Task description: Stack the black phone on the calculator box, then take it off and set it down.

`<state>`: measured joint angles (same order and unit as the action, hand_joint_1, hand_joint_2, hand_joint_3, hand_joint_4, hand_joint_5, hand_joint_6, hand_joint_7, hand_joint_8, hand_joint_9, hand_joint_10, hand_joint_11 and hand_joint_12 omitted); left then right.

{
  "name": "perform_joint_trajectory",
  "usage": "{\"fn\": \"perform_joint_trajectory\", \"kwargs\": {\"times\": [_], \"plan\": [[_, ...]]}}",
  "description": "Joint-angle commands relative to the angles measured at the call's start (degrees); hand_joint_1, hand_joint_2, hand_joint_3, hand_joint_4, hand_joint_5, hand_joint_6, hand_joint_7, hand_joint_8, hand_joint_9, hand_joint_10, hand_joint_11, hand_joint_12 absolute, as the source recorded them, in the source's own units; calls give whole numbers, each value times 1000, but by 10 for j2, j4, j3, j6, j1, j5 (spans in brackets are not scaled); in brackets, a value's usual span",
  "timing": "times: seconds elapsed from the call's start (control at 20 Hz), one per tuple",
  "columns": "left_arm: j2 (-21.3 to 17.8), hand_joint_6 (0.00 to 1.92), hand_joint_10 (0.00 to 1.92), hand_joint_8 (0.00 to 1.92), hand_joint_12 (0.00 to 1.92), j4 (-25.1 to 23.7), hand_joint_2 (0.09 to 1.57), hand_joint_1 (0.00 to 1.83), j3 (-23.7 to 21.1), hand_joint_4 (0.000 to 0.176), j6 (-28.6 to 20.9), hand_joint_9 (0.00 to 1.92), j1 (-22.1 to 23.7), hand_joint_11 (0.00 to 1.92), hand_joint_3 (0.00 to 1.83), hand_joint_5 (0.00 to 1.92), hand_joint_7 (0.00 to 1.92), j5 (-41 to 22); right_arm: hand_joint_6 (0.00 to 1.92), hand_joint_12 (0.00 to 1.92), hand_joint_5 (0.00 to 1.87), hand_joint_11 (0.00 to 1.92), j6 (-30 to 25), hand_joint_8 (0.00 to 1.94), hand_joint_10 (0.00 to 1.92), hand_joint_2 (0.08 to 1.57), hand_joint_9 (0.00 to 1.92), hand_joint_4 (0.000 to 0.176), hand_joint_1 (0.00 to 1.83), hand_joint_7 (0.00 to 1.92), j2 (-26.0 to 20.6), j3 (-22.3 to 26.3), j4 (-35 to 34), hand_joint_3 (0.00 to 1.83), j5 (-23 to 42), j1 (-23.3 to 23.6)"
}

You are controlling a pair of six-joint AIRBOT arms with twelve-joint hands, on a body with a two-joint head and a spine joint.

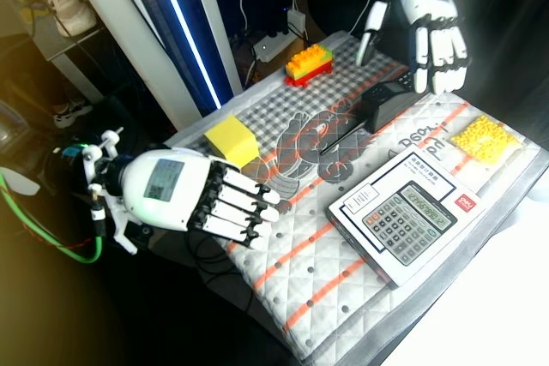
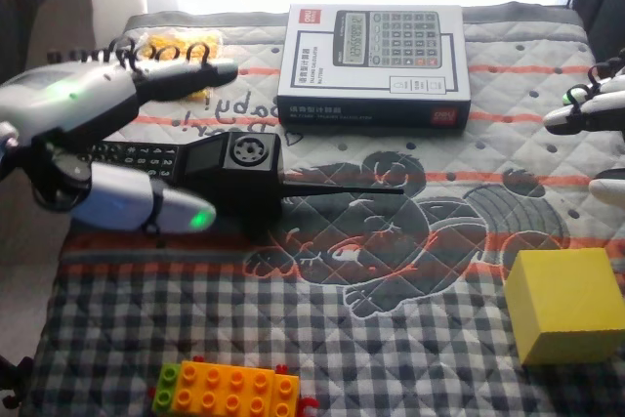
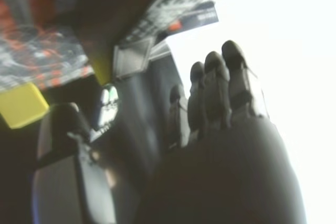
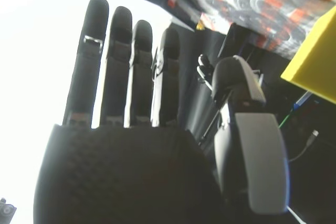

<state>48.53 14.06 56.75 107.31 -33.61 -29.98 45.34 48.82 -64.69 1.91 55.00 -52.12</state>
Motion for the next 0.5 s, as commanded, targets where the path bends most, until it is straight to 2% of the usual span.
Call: {"fn": "perform_joint_trajectory", "kwargs": {"times": [0.0, 0.05, 0.1, 0.15, 0.2, 0.25, 0.3, 0.35, 0.4, 0.45], "plan": [[0, 2, 4, 0, 307, 7, 931, 629, 3, 176, 17, 163, 10, 0, 7, 122, 204, -48, 0, 541, 636, 480, 2, 1, 0, 1284, 653, 51, 453, 629, -3, -3, -14, 0, 67, 3], [3, 0, 3, 0, 392, 11, 940, 608, 3, 176, 40, 184, 15, 0, 0, 126, 206, -35, 1, 566, 639, 495, 2, 1, 4, 1287, 673, 39, 461, 635, -3, -3, -14, 0, 67, 4], [5, 1, 2, 0, 460, 15, 912, 635, 4, 158, 58, 208, 17, 0, 0, 165, 202, -23, 0, 680, 638, 500, 2, 0, 0, 1285, 696, 45, 455, 632, -3, -3, -14, 1, 67, 4], [9, 6, 3, 2, 511, 16, 917, 633, 7, 115, 64, 226, 19, 0, 1, 223, 217, -10, 0, 723, 632, 464, 2, 1, 0, 1284, 682, 50, 442, 628, -3, -3, -13, 0, 67, 3], [10, 7, 1, 1, 505, 17, 917, 639, 9, 100, 64, 227, 19, 0, 1, 246, 221, -9, 1, 735, 633, 463, 2, 0, 3, 1283, 686, 45, 436, 627, -3, -3, -13, 0, 67, 3], [13, 6, 6, 6, 530, 24, 908, 671, 14, 88, 66, 248, 19, 0, 0, 259, 249, -3, 0, 805, 638, 461, 2, 0, 2, 1285, 708, 30, 449, 629, -3, -2, -13, 0, 67, 3], [17, 18, 7, 9, 530, 31, 905, 682, 21, 64, 70, 257, 20, 0, 0, 298, 262, 3, 0, 857, 640, 460, 2, 0, 1, 1282, 719, 34, 441, 629, -3, -2, -13, 0, 67, 3], [23, 21, 8, 8, 568, 36, 910, 671, 29, 47, 72, 271, 24, 0, 0, 353, 281, 13, 1, 814, 634, 428, 2, 2, 0, 1289, 694, 33, 451, 626, -3, -2, -13, 0, 67, 2], [28, 14, 3, 3, 506, 37, 905, 702, 38, 38, 72, 248, 29, 0, 0, 365, 277, 26, 0, 748, 630, 435, 2, 0, 0, 1289, 677, 41, 451, 620, -3, -2, -13, 0, 67, 2], [33, 2, 6, 5, 512, 37, 897, 719, 47, 65, 73, 261, 35, 0, 0, 328, 293, 43, 0, 753, 629, 473, 2, 0, 4, 1288, 684, 42, 449, 616, -3, -2, -13, 0, 67, 2]]}}
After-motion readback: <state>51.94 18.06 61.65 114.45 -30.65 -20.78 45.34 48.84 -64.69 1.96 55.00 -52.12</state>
